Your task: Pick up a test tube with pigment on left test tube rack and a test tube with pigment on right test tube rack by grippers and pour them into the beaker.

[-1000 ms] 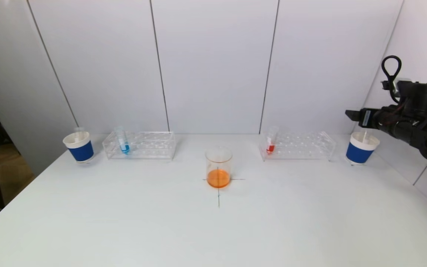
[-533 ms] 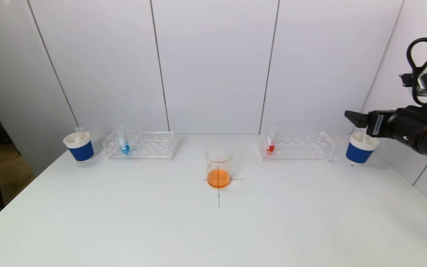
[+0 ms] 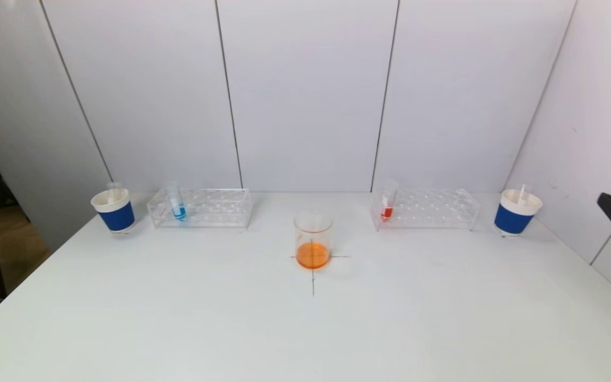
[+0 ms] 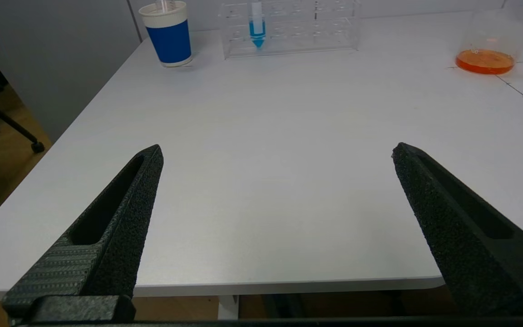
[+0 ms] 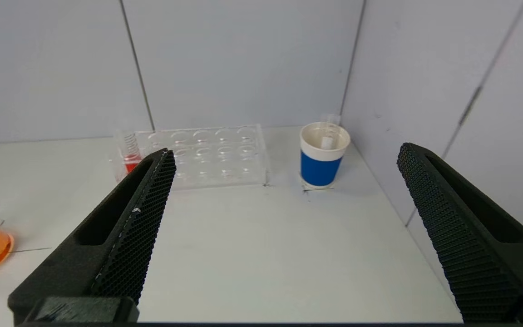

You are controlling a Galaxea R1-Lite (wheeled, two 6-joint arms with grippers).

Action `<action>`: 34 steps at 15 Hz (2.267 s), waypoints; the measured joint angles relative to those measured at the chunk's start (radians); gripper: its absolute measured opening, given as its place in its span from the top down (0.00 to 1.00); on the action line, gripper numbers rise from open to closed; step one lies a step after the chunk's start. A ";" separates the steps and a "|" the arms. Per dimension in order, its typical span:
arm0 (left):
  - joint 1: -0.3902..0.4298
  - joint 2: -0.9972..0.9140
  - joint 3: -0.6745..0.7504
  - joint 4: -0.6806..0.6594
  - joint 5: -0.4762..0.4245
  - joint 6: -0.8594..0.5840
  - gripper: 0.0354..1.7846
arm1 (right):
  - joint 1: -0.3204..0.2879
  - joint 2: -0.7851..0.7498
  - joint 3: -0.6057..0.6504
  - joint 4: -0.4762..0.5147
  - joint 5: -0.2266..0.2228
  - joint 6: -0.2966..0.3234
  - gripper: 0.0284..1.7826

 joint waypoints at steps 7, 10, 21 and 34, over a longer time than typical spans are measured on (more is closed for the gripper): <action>0.000 0.000 0.000 0.000 0.000 0.000 0.01 | -0.113 -0.471 0.125 0.233 0.000 -0.050 0.00; 0.000 0.000 0.000 0.000 0.000 0.000 0.01 | -0.103 -0.673 0.145 0.446 -0.004 -0.046 0.00; 0.000 0.000 0.000 0.000 0.000 0.000 0.01 | -0.067 -0.997 0.351 0.515 0.170 -0.051 0.00; 0.000 0.000 0.000 0.000 0.000 0.000 0.01 | -0.067 -1.001 0.362 0.622 0.249 -0.083 0.00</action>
